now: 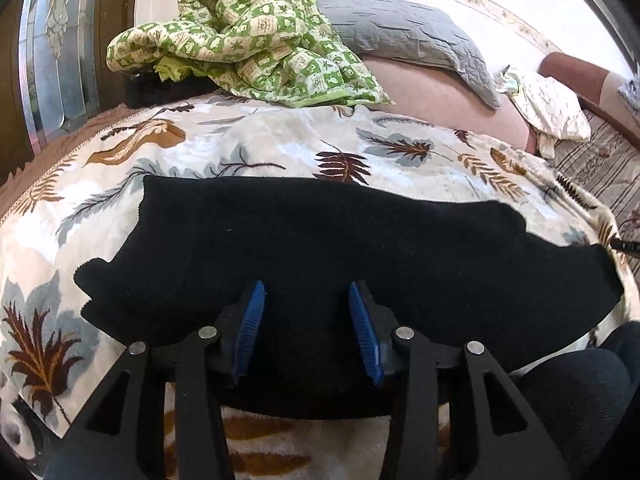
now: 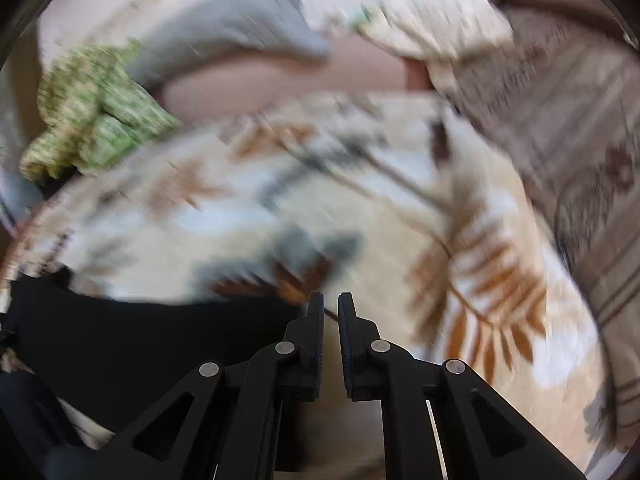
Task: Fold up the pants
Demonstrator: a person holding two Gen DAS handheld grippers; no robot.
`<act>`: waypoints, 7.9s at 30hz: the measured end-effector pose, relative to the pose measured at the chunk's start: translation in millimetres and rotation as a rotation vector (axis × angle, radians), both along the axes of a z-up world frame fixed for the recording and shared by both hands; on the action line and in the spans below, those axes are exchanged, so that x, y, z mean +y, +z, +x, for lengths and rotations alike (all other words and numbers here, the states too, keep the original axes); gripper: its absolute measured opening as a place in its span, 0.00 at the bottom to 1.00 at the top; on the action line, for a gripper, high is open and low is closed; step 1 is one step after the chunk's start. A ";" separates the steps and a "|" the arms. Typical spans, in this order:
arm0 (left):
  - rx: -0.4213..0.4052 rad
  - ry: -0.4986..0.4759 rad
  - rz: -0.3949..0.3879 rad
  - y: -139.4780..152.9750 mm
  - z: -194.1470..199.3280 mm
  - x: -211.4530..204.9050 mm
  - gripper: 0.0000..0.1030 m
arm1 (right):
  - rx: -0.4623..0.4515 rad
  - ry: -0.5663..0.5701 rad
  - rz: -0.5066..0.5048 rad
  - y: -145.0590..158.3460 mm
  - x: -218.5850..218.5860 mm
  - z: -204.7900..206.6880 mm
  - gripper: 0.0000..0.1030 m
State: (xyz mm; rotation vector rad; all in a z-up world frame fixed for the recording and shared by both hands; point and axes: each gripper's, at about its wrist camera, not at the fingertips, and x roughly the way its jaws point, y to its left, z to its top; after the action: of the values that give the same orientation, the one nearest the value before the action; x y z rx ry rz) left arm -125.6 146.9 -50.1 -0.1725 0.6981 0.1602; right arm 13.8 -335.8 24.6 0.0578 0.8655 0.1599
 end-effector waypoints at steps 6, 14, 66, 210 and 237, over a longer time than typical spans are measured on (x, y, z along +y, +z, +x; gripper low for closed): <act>-0.102 -0.082 -0.081 43.4 9.2 -13.2 0.41 | 0.049 0.335 0.001 -11.1 82.1 5.5 0.27; 0.165 -0.396 -0.068 -1.6 115.9 -87.6 0.43 | 0.114 0.262 0.063 -44.5 41.1 -2.7 0.24; -0.055 -0.025 -0.049 20.6 -13.4 39.3 0.56 | 0.223 1.097 -0.196 -37.8 302.1 -18.5 0.47; -0.116 -0.110 -0.776 48.4 77.1 -68.5 0.84 | 0.013 -0.188 0.758 -89.9 -63.7 -83.2 0.09; -0.183 0.207 -0.601 46.5 8.1 -26.5 0.93 | 0.004 -0.021 0.545 -3.3 -8.4 -74.4 0.08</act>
State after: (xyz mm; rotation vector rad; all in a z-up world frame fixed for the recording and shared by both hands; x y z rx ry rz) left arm -117.4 120.4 -3.6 -0.8268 0.5282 0.1266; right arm -60.5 -344.2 21.2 0.5765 0.8054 0.3731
